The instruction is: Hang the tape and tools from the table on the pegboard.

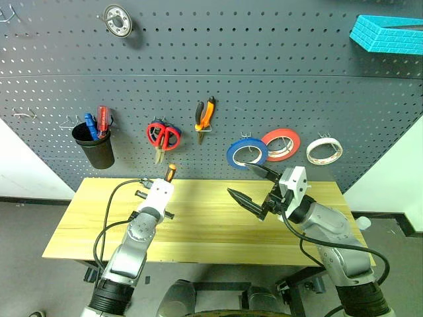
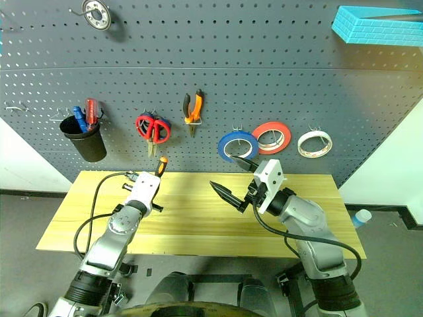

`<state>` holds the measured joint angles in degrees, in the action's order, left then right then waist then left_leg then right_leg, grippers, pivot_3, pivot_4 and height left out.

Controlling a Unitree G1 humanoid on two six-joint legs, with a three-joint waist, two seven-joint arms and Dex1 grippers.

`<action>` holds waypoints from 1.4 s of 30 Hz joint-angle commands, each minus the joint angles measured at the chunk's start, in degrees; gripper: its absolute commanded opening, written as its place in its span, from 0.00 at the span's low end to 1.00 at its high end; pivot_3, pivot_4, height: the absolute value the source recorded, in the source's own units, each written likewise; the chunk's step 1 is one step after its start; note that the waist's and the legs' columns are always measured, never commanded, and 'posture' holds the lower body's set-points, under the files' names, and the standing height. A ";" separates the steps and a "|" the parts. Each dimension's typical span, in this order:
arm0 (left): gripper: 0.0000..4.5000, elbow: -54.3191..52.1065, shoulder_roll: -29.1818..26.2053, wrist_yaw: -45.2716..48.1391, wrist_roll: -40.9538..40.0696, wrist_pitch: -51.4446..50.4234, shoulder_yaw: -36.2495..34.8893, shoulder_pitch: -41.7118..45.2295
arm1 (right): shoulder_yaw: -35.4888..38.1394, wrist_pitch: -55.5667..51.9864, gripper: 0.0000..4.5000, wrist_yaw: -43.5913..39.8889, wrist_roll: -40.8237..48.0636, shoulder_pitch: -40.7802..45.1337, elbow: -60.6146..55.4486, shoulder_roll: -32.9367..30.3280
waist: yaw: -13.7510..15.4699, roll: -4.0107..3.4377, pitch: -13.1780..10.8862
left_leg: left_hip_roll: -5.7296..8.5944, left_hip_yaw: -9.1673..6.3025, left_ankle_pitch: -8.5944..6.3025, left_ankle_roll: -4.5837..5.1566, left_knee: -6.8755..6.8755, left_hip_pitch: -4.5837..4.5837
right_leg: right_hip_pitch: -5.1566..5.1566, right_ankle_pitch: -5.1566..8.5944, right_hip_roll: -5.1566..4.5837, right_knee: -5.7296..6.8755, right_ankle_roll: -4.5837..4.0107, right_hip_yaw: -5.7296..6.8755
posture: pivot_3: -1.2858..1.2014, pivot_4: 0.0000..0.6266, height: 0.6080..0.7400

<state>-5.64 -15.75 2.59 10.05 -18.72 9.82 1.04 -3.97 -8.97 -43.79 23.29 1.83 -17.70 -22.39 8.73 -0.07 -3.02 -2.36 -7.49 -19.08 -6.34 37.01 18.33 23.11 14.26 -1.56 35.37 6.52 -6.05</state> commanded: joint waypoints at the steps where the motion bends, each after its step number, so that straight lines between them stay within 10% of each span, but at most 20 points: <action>1: 0.08 -1.73 -1.19 -1.37 2.50 5.04 -1.14 -0.54 | 0.53 1.63 1.00 -0.40 0.23 1.61 -0.35 0.25 | 0.06 0.00 0.00 | 0.00 0.00 0.00 0.00 0.00 0.00 | 0.00 0.00 0.00 0.00 0.00 0.00 | 0.66 0.00 1.00; 20: 0.08 -4.90 -4.48 -18.13 16.76 34.34 -6.82 -7.77 | 1.19 1.72 1.00 -2.17 0.65 2.77 1.32 -0.71 | 2.00 0.00 0.00 | 0.00 0.00 0.00 0.00 -0.01 0.00 | 0.00 0.00 0.00 0.00 0.00 0.01 | 0.67 0.00 1.00; 42: 0.08 -12.52 -1.41 -14.13 11.92 25.33 -18.14 9.26 | 1.53 -1.21 1.00 -5.04 6.94 6.04 0.77 1.78 | 4.86 -0.01 0.01 | 0.00 0.01 0.00 0.00 0.00 0.00 | 0.00 -0.02 0.01 0.03 0.01 0.01 | 0.68 0.00 1.00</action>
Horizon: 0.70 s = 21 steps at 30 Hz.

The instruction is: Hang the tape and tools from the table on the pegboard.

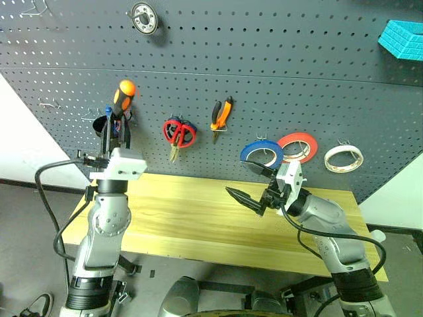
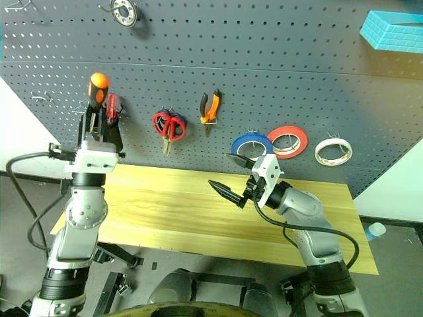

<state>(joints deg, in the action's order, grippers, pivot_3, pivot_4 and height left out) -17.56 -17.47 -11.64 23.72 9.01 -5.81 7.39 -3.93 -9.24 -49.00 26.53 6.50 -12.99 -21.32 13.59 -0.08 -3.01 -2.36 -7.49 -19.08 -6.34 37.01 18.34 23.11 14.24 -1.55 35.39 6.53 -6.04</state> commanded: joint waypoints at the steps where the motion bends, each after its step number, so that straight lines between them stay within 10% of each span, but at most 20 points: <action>1: 0.08 0.13 0.50 0.10 -2.48 -3.51 -3.31 3.94 | 1.92 -1.72 1.00 0.61 5.20 1.63 -4.73 1.14 | -0.01 0.00 0.00 | 0.00 0.00 0.00 0.00 0.00 0.00 | 0.00 0.00 0.00 0.00 0.00 0.00 | 0.68 0.00 1.00; 21: 0.08 14.91 0.60 -0.87 -10.05 -7.83 -7.73 18.30 | 3.44 -6.12 1.00 4.24 9.73 3.12 -8.72 1.06 | -0.08 0.02 0.01 | 0.00 -0.01 0.00 0.00 0.00 0.00 | 0.00 -0.08 0.01 -0.01 0.13 0.01 | 0.68 0.00 1.00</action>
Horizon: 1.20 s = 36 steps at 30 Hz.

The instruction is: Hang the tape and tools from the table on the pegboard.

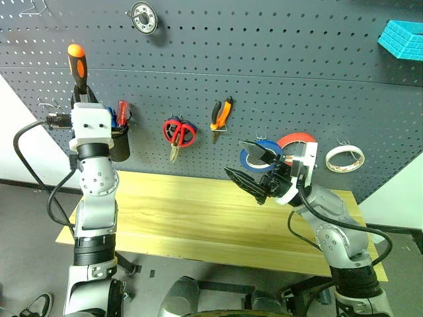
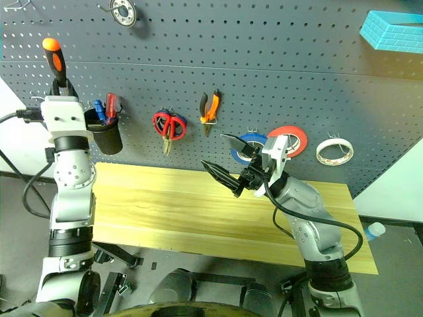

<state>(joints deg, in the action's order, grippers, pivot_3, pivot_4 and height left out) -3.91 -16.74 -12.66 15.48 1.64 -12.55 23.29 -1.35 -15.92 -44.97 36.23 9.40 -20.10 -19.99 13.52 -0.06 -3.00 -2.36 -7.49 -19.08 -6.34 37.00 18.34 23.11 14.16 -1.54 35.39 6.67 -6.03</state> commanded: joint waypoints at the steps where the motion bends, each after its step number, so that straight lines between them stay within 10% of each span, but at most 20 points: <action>1: 0.08 2.02 -0.19 0.03 -2.15 -0.46 -1.02 3.04 | 0.85 0.51 1.00 0.24 -0.02 0.05 -1.74 -0.36 | -0.04 0.00 0.00 | 0.00 0.00 0.00 0.00 0.00 0.00 | 0.00 0.00 0.00 0.00 0.01 0.00 | 0.68 0.00 1.00; 36: 0.08 13.18 -1.36 -4.18 -3.77 0.54 -0.73 3.27 | 0.34 -1.15 1.00 1.16 -0.76 -2.40 -3.47 -3.27 | -0.22 0.01 0.00 | 0.00 0.00 0.00 0.00 -0.01 0.01 | 0.00 -0.01 0.01 -0.04 0.01 0.00 | 0.67 0.00 1.00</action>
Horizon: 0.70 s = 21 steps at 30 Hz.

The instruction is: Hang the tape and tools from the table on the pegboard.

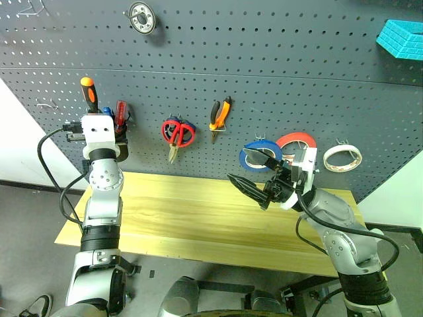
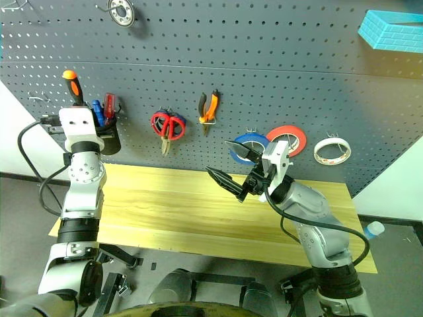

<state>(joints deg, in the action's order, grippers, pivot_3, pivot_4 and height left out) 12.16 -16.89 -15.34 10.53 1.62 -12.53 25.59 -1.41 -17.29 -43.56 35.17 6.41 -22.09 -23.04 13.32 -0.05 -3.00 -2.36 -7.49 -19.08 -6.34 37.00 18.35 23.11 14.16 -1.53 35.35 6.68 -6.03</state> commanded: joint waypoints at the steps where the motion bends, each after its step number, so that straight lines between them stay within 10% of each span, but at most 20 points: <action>1: 0.08 -2.86 -1.26 -1.85 1.39 0.67 -0.75 1.04 | 0.39 0.17 1.00 -0.33 0.22 0.71 -1.37 -0.20 | -0.03 0.00 0.00 | 0.00 0.00 0.00 0.00 0.00 0.00 | 0.00 0.00 0.00 0.00 0.00 0.00 | 0.67 0.00 1.00; 4: 0.08 -3.12 -1.38 -2.02 1.52 0.67 -0.63 0.94 | 0.25 0.21 1.00 -0.41 0.00 0.79 -1.24 -0.05 | -0.01 0.00 0.00 | 0.00 0.00 0.00 0.00 0.00 0.00 | 0.00 0.00 0.00 0.00 0.01 0.00 | 0.67 0.00 1.00; 13: 0.71 -4.71 -1.70 -1.83 1.38 0.11 -0.44 0.62 | -0.20 0.81 1.00 -1.33 -0.66 2.21 0.66 0.65 | 0.17 0.00 0.00 | 0.01 0.00 0.00 0.00 0.00 0.00 | 0.00 0.00 0.00 0.00 0.00 0.00 | 0.68 0.00 1.00; 21: 0.71 -13.23 -2.27 -0.33 1.19 -0.29 -0.59 0.92 | -0.50 1.81 1.00 -2.61 -1.48 3.55 2.79 1.35 | 0.34 0.01 0.00 | 0.00 0.00 0.00 0.00 0.00 0.01 | 0.00 0.00 0.00 0.00 0.00 0.00 | 0.69 0.00 1.00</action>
<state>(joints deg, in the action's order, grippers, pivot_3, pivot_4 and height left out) 3.32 -18.14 -16.36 11.48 1.46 -12.59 25.50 -2.01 -16.94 -45.66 33.83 8.28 -19.09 -22.24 13.66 -0.04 -3.00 -2.36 -7.49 -19.08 -6.34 36.99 18.35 23.11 14.16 -1.54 35.36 6.68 -6.03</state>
